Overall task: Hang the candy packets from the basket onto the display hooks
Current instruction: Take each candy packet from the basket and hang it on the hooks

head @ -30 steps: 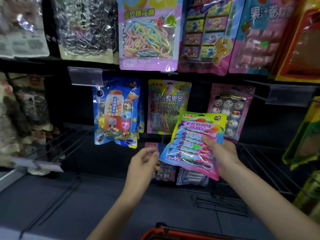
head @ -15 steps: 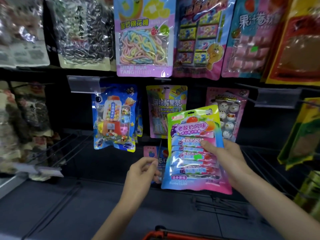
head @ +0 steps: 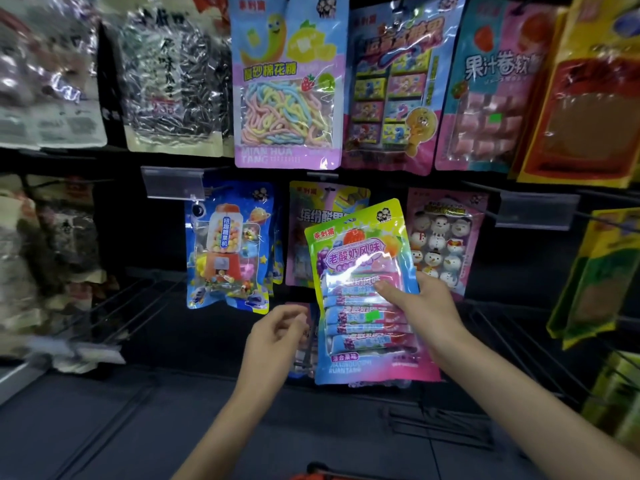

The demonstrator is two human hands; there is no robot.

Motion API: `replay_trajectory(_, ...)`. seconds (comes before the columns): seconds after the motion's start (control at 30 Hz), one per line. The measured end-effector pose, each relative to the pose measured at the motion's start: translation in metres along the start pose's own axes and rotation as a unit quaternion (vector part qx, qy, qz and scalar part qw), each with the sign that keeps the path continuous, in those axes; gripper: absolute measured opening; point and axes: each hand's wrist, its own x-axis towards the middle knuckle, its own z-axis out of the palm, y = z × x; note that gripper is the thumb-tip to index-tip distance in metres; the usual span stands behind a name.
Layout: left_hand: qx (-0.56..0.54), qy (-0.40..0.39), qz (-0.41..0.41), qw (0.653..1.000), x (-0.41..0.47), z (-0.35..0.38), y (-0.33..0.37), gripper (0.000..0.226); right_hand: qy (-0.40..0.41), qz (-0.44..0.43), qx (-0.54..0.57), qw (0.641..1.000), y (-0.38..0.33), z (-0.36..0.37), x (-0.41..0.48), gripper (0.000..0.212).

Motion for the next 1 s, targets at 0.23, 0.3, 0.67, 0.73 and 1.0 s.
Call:
replay_trajectory(0.23, -0.006, 0.036, 0.044, 0.998, 0.033, -0.001, 0.037, 0.014, -0.014, -0.009, -0.001, 1.000, -0.002, 0.007, 0.005, 0.014)
replay_trajectory(0.3, 0.009, 0.043, 0.060, 0.997, 0.043, -0.001, 0.046, 0.015, -0.024, -0.011, 0.003, 1.000, -0.001, 0.010, 0.007, 0.017)
replay_trajectory(0.67, -0.001, 0.090, 0.032, 0.995, 0.048, 0.000, 0.033, 0.049, -0.026, -0.028, 0.047, 0.998, 0.002, 0.020, 0.007, 0.020)
replay_trajectory(0.73, -0.006, 0.083, 0.025, 0.996, 0.046, 0.001, 0.026, 0.048, -0.021, -0.030, 0.054, 0.998, 0.001, 0.018, 0.006, 0.016)
replay_trajectory(1.0, -0.045, 0.007, -0.007, 0.999, 0.034, 0.013, 0.019, 0.023, 0.013, -0.031, 0.082, 0.996, -0.002, 0.011, -0.002, 0.010)
